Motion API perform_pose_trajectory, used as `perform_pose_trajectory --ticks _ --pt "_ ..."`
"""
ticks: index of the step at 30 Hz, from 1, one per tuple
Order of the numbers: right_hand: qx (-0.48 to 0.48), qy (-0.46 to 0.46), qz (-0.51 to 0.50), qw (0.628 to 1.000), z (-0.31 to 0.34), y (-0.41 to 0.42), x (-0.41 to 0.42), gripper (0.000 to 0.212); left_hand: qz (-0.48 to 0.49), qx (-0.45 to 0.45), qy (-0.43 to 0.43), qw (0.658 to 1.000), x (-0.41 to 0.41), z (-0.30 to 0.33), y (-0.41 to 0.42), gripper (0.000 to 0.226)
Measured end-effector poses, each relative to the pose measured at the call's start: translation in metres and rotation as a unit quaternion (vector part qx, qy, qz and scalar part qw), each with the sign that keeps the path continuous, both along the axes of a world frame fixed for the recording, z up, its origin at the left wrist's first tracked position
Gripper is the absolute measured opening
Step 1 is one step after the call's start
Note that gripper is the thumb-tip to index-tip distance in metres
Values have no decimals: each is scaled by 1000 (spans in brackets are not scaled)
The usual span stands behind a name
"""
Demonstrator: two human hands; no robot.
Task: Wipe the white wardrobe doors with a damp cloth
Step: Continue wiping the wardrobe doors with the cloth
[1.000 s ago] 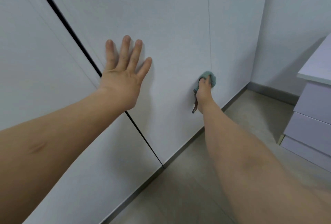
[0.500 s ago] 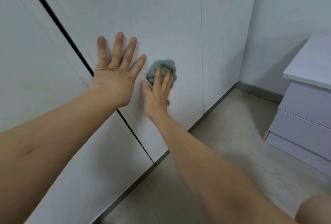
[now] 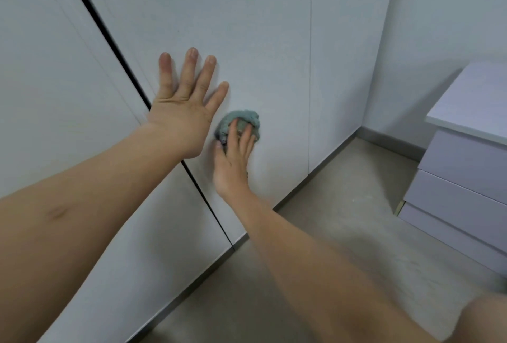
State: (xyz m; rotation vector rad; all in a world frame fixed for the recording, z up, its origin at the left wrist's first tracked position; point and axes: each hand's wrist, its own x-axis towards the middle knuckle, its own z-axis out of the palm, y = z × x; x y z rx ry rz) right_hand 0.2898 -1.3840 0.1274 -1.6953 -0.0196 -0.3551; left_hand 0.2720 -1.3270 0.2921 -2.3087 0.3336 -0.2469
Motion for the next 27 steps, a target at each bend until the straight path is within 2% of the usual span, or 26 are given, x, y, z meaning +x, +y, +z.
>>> perform_pose_trajectory --ticks 3,5,6,8,12,16,19,22,27 --pt "-170 -185 9 968 -5 2 -10 55 3 -20 13 1000 -1 0 -1 107" --pt "-236 -256 6 937 -31 -9 -9 50 7 -15 11 1000 -2 -1 -5 105" --pt "-257 -257 15 931 -47 -15 -9 50 9 -12 8 1000 -2 -2 -6 102" --pt "-258 -192 35 946 -78 -25 -7 55 10 -7 3 1000 -2 -2 -7 99" --pt "-114 18 36 993 -89 -41 4 64 26 4 -18 999 5 -11 -7 103" --pt "30 84 -15 996 -54 -95 45 62 33 25 -28 999 10 -32 -35 98" --pt "37 88 -31 995 -13 -154 85 58 57 25 -40 997 19 -39 -42 90" --pt "-18 17 -32 999 34 -183 109 57 65 37 -39 996 23 -42 -43 92" --pt "-131 -72 -7 989 85 -182 104 61 63 68 -42 995 17 -33 -50 105"
